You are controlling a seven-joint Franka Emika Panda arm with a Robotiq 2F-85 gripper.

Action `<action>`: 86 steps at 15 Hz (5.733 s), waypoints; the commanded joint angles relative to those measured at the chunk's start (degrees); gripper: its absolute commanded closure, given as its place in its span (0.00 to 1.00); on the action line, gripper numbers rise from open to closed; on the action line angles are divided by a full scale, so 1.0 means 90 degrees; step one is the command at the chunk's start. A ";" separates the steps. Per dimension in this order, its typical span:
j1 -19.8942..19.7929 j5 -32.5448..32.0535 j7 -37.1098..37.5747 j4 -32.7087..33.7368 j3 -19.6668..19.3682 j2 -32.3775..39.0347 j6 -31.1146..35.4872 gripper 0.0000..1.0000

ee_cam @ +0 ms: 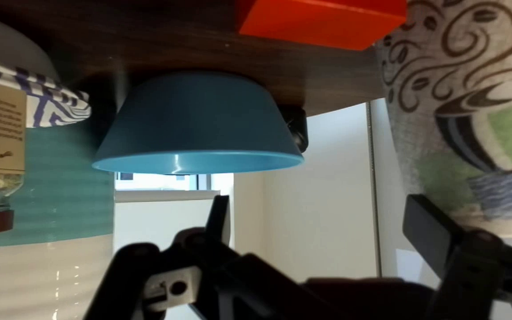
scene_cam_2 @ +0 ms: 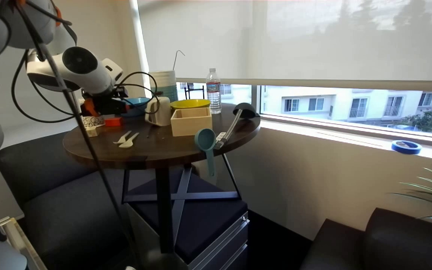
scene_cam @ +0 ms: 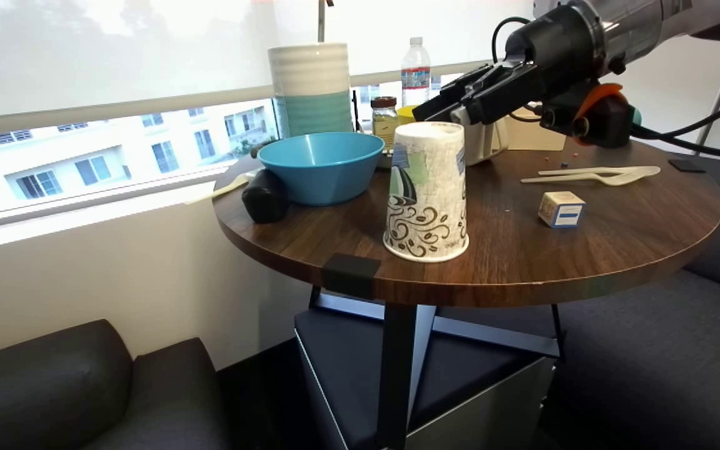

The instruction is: Pick up the red block and place it standing lengthwise on the table, pick up the paper cup and cover the red block on the table

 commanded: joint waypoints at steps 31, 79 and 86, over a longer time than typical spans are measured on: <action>-0.7281 -0.2158 -0.0536 0.1511 0.5734 0.4205 -0.6095 0.00; -0.8463 -0.9007 0.6455 0.4539 0.8608 0.6536 -0.9024 0.92; -0.8271 -0.9209 0.6295 0.5385 0.8588 0.7267 -1.0480 0.92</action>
